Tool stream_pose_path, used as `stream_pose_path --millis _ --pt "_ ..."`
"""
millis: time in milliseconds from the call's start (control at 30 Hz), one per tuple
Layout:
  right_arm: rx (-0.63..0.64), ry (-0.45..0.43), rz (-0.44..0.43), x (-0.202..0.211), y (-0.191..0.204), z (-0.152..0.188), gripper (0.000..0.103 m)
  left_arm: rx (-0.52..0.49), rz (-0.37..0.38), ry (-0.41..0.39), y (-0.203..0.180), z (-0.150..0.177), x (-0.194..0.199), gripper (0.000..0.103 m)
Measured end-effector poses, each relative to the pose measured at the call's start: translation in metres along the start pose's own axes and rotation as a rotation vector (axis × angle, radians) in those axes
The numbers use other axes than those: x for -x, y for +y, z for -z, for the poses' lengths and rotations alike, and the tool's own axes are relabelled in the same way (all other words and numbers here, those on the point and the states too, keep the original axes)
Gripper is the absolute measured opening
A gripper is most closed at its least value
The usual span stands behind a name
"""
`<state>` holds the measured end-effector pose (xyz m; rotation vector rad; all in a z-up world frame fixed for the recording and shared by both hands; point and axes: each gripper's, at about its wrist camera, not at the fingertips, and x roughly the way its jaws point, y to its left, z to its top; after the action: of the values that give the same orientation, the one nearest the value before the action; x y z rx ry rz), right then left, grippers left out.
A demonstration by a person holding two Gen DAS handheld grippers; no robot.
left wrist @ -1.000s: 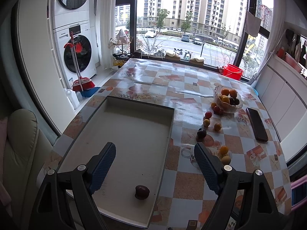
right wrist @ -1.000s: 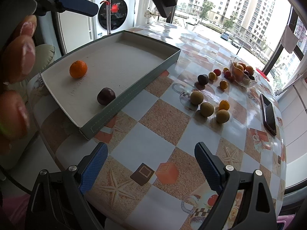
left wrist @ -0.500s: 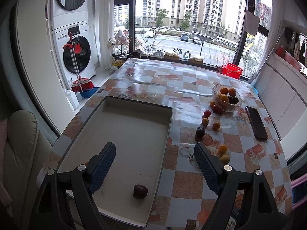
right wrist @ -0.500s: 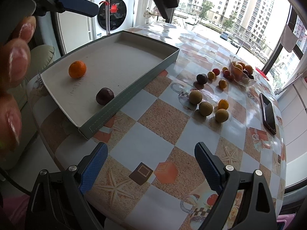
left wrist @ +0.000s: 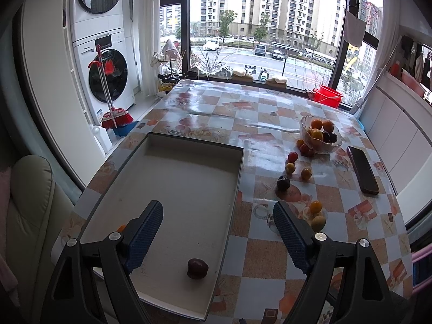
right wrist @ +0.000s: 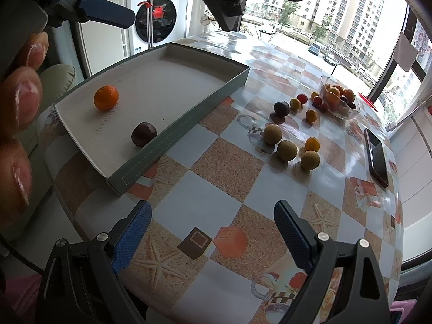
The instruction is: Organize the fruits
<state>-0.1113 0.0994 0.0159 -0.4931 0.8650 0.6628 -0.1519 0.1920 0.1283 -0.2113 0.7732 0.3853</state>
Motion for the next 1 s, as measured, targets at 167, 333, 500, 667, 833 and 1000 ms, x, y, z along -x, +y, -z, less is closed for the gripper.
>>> stream_pose_path --millis 167,333,500,667,833,1000 --pt "-0.001 0.0 -0.001 0.0001 0.0 -0.0001 0.094 -0.003 -0.003 -0.002 0.0003 0.0005 -0.0001 0.085" --pt "-0.001 0.0 0.001 0.0 -0.0005 0.0002 0.094 -0.005 -0.008 -0.003 0.0002 0.0004 -0.0008 0.085" --pt "-0.001 0.002 0.004 -0.0004 -0.0007 0.0011 0.094 -0.007 -0.023 0.003 0.001 0.0013 -0.0032 0.085" --pt "-0.003 0.003 0.003 -0.0002 -0.0009 0.0016 0.094 -0.008 -0.03 0.008 0.0004 0.0014 -0.0039 0.085" --pt "-0.003 0.003 0.003 0.0001 -0.0006 0.0014 0.094 -0.008 -0.033 0.009 0.0004 0.0016 -0.0034 0.085" --pt "-0.007 0.006 0.006 -0.0001 -0.0027 0.0028 0.094 -0.01 -0.035 0.011 0.0007 0.0013 -0.0042 0.085"
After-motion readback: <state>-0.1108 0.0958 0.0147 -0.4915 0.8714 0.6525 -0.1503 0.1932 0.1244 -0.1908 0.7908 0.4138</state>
